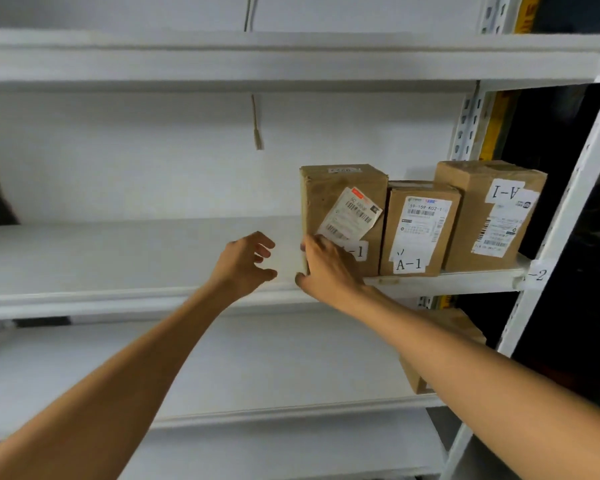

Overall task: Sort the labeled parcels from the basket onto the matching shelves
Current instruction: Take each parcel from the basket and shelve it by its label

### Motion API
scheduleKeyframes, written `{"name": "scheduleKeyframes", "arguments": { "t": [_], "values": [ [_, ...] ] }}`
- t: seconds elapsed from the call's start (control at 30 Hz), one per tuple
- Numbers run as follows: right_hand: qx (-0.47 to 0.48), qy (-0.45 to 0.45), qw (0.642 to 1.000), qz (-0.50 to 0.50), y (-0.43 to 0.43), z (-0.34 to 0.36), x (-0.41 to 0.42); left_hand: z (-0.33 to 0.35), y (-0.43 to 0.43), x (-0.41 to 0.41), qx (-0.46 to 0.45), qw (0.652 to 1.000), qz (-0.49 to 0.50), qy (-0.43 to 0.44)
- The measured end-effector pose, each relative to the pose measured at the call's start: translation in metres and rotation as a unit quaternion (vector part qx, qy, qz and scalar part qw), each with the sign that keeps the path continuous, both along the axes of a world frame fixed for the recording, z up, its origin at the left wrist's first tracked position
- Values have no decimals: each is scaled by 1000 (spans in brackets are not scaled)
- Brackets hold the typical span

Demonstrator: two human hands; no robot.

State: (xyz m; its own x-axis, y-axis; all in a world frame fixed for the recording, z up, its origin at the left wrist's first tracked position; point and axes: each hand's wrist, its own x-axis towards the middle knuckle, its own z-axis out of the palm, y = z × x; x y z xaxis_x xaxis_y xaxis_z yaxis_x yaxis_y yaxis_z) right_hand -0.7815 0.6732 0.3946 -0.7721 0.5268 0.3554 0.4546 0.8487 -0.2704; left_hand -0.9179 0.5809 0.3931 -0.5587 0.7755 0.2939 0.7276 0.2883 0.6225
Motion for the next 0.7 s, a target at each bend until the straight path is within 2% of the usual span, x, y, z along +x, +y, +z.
{"name": "scheduleKeyframes", "arguments": {
  "t": [0.07, 0.13, 0.43, 0.57, 0.7],
  "values": [
    [4, -16, 999, 38, -18, -1, -19, 2, -33, -11, -87, 993, 28, 71],
    [-5, -29, 996, 87, -42, -3, -39, 1, -67, -23, -153, 982, 63, 96],
    [-25, -138, 939, 315, -183, -23, -123, -25, -256, -49, -222, 944, 237, 55],
    [15, -172, 888, 427, -267, -44, -149, -46, -351, -24, -220, 910, 350, 12],
    [53, -195, 807, 555, -351, -67, -153, -80, -435, 31, -251, 845, 468, -64]
  ]
}}
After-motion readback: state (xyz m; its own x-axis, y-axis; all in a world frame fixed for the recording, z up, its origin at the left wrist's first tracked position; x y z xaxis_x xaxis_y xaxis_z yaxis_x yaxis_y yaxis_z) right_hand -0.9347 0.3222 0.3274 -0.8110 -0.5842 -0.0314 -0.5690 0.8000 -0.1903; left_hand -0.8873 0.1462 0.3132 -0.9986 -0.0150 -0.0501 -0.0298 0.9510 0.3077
